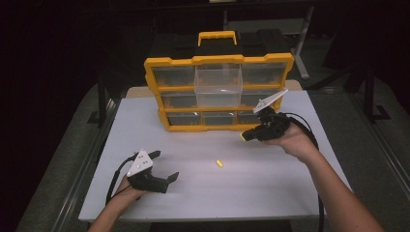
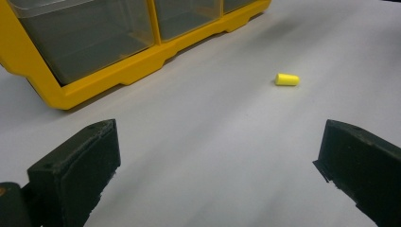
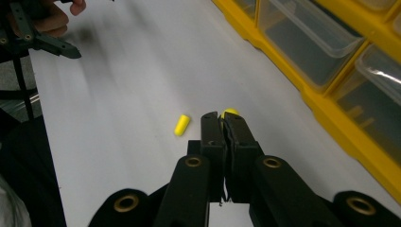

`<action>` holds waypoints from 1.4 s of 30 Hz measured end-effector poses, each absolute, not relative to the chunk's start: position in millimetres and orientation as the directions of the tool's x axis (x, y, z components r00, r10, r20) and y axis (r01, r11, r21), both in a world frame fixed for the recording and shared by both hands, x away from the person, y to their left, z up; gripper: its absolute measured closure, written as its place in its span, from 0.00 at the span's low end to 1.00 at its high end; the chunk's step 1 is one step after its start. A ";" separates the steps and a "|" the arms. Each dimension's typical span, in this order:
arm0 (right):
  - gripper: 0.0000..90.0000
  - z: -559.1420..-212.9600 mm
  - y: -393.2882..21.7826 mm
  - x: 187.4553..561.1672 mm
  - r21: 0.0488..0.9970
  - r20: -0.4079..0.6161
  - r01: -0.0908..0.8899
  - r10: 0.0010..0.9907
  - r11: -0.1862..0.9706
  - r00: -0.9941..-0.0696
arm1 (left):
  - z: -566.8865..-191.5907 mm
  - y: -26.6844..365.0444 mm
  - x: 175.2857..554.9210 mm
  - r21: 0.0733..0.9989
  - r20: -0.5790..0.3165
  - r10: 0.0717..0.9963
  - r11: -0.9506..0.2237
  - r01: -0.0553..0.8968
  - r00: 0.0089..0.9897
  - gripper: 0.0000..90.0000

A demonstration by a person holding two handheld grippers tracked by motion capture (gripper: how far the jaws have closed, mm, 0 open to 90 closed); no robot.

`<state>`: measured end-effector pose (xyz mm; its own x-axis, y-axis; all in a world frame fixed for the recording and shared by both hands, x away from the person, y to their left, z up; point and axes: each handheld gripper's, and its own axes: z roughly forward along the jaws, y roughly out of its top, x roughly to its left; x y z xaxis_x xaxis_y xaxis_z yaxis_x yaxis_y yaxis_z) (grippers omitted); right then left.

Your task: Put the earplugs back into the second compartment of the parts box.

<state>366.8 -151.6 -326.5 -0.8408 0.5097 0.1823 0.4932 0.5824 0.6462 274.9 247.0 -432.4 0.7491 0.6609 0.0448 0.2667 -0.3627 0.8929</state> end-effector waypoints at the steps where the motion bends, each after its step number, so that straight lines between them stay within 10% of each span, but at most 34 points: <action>1: 0.96 -323.2 -152.3 367.3 0.647 0.180 0.491 0.509 0.583 -0.842 | -432.4 247.0 274.9 0.893 0.044 0.661 -0.362 0.267 0.749 0.00; 42: 0.96 -179.3 -165.2 387.7 0.692 0.084 0.412 0.501 0.593 -0.861 | -431.8 245.6 274.7 0.890 0.023 0.657 -0.357 0.284 0.753 0.00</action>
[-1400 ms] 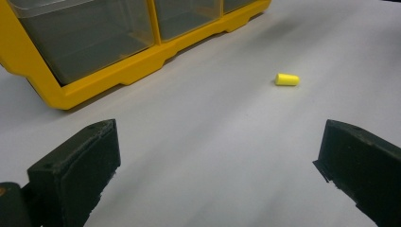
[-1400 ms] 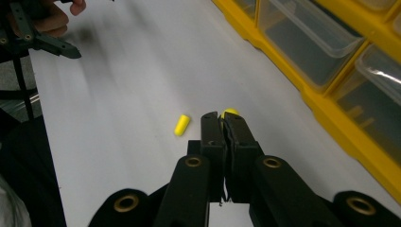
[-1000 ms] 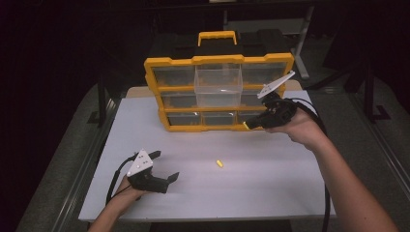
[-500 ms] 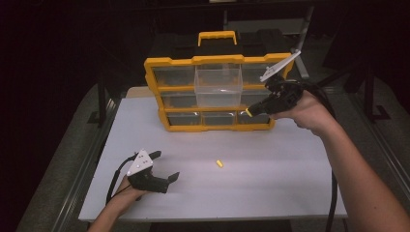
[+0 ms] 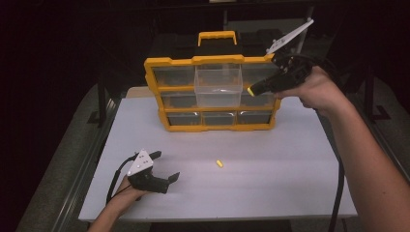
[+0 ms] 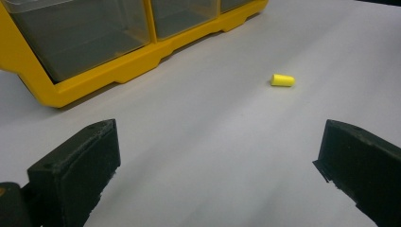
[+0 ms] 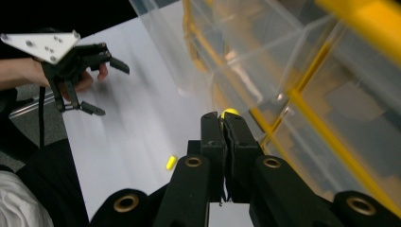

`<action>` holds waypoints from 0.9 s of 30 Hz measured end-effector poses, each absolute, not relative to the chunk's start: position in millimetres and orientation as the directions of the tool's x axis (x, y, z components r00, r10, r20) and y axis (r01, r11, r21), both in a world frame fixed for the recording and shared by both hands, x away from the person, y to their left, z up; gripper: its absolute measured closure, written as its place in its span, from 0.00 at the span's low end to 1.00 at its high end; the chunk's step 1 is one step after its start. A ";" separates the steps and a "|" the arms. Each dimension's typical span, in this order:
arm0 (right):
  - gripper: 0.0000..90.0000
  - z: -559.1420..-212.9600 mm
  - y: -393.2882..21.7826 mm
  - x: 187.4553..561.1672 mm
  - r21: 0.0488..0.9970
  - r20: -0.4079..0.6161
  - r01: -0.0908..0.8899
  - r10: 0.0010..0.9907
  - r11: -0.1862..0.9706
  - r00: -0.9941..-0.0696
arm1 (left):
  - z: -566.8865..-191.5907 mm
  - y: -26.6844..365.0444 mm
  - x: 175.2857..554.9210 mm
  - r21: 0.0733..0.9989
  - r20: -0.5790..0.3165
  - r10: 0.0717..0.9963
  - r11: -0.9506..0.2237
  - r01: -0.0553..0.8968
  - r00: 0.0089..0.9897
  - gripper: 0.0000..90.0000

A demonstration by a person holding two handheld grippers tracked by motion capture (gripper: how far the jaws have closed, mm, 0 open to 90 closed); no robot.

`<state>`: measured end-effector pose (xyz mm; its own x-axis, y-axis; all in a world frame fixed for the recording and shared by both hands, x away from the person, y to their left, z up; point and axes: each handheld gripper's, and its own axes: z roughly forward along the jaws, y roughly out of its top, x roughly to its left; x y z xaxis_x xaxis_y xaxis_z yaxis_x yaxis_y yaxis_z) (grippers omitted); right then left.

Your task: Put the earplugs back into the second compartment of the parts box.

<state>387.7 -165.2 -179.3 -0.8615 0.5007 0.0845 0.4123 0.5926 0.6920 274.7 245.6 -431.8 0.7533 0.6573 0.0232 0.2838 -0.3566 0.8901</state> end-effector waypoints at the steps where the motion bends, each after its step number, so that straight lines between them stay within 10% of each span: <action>1: 0.96 -174.6 -165.1 388.6 0.697 0.080 0.406 0.498 0.591 -0.863 | -431.7 245.6 274.6 0.890 0.024 0.657 -0.358 0.284 0.754 0.00; 27: 0.94 -148.5 -120.6 418.4 0.698 0.097 0.394 0.467 0.598 -0.879 | -431.5 245.9 274.5 0.890 0.024 0.658 -0.357 0.283 0.753 0.00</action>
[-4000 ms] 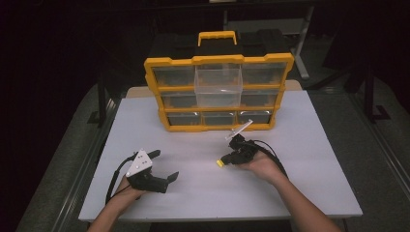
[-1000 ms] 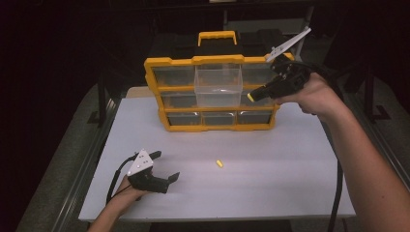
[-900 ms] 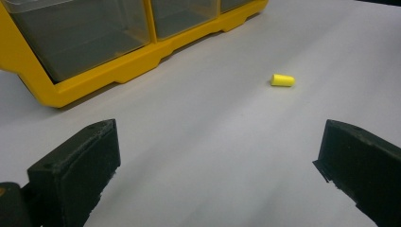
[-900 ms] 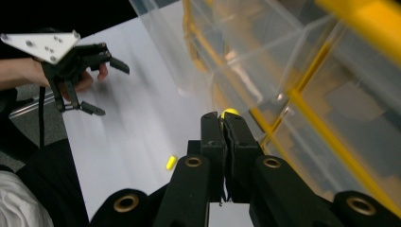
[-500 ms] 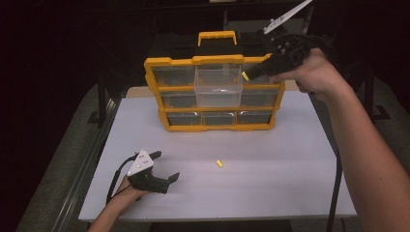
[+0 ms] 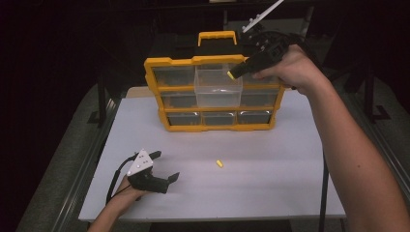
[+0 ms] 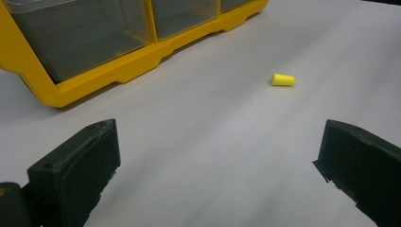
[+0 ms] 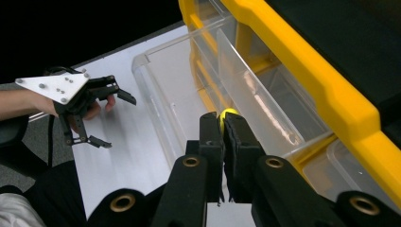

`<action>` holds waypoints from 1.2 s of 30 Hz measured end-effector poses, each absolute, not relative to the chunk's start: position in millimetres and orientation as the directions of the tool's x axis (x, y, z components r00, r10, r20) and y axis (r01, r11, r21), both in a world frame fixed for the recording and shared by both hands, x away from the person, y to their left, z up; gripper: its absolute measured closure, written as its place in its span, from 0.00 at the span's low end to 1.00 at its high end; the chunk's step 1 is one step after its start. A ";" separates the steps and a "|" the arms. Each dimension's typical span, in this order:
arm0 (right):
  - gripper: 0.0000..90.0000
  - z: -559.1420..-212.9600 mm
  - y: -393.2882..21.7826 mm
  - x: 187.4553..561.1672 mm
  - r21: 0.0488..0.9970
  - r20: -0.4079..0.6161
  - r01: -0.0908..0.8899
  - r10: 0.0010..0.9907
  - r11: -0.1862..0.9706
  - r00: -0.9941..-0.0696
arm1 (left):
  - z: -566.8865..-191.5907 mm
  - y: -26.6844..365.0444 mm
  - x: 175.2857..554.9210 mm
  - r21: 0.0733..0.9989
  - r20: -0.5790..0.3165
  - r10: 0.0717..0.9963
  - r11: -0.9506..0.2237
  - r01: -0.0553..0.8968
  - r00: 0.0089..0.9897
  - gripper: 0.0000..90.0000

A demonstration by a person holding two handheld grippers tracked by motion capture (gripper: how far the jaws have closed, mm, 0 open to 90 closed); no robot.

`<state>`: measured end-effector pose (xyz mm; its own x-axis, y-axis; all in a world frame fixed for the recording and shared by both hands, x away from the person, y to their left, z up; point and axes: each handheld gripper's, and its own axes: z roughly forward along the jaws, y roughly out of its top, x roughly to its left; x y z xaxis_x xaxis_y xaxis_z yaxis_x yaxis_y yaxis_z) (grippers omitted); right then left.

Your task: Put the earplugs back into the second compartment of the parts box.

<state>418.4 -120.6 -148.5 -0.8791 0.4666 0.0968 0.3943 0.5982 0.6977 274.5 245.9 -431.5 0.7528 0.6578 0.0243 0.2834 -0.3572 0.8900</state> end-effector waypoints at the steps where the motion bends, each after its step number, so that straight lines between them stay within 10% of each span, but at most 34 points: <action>1: 0.94 -150.0 -119.4 419.7 0.693 0.096 0.398 0.471 0.601 -0.877 | -431.5 246.0 274.5 0.890 0.024 0.657 -0.357 0.283 0.753 0.00; 36: 0.28 -181.5 -152.9 390.2 0.725 0.069 0.412 0.536 0.552 -0.841 | -432.5 244.4 274.8 0.885 0.024 0.656 -0.366 0.290 0.754 0.00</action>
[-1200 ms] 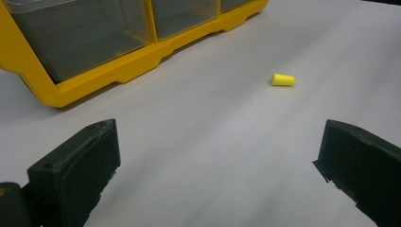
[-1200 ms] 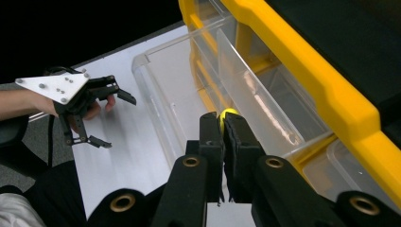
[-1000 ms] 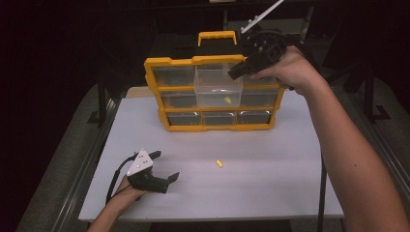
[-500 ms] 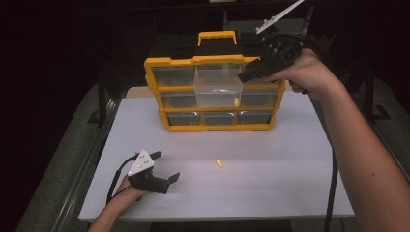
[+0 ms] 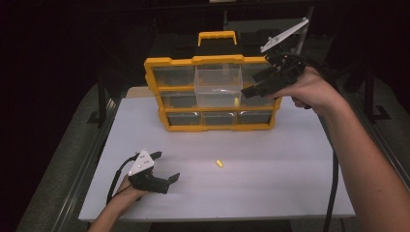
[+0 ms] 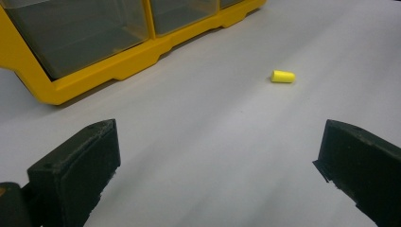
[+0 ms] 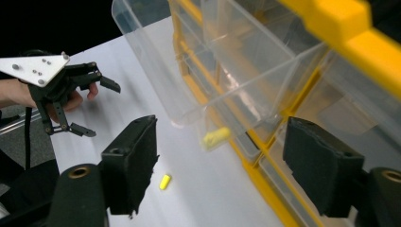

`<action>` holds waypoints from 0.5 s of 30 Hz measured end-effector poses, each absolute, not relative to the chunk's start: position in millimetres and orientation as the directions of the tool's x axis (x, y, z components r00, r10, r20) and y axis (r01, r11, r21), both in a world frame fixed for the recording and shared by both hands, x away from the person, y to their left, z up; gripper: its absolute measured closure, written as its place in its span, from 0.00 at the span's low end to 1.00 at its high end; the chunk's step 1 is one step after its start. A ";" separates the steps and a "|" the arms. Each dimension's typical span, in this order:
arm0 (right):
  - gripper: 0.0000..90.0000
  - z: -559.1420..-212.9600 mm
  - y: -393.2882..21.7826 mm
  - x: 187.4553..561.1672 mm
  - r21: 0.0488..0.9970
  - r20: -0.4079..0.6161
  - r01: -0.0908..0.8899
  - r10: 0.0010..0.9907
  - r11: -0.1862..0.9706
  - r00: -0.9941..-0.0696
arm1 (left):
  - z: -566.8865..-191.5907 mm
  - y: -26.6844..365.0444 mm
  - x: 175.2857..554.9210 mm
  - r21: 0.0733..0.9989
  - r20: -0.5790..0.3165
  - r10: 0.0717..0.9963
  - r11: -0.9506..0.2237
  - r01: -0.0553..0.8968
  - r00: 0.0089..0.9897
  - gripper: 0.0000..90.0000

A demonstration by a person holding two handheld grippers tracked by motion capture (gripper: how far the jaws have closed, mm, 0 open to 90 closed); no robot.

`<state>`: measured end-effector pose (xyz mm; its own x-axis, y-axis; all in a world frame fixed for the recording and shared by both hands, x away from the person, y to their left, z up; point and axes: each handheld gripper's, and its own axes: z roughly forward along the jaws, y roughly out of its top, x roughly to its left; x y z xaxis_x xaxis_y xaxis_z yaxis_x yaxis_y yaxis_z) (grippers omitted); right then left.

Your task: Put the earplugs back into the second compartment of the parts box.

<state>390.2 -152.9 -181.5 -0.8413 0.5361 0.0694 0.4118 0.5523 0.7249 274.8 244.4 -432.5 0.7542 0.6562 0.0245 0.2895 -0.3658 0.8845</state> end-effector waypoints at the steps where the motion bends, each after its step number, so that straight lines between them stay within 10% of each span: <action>1: 0.27 -184.6 -152.7 389.3 0.724 0.073 0.415 0.538 0.551 -0.840 | -432.5 244.4 274.8 0.885 0.025 0.656 -0.366 0.289 0.755 0.00; 15: 0.15 -238.2 -149.1 380.3 0.727 0.059 0.405 0.537 0.554 -0.841 | -432.3 244.9 274.7 0.885 0.026 0.657 -0.366 0.289 0.754 0.00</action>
<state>380.3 -149.1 -238.2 -0.8412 0.5375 0.0587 0.4049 0.5545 0.7270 274.7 244.9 -432.3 0.7539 0.6565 0.0259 0.2886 -0.3663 0.8846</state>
